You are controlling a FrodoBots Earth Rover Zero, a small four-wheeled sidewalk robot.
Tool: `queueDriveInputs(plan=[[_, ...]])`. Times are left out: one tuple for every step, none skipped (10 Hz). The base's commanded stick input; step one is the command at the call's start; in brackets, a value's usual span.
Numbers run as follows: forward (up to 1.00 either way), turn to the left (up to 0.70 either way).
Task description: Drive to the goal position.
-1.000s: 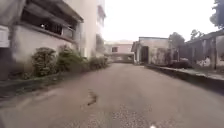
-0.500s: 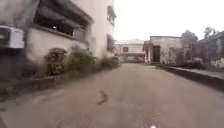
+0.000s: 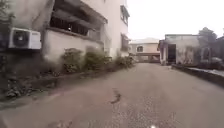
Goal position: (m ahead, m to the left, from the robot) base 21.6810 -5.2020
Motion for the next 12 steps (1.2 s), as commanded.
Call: queueDriveInputs(plan=[[0.0, -0.69], [0.0, -0.68], [0.0, -0.66], [0.0, -0.65], [0.0, -0.64], [0.0, -0.64], [0.0, -0.65], [0.0, -0.66], [0.0, -0.66], [0.0, -0.65], [0.0, -0.64], [0.0, -0.63]])
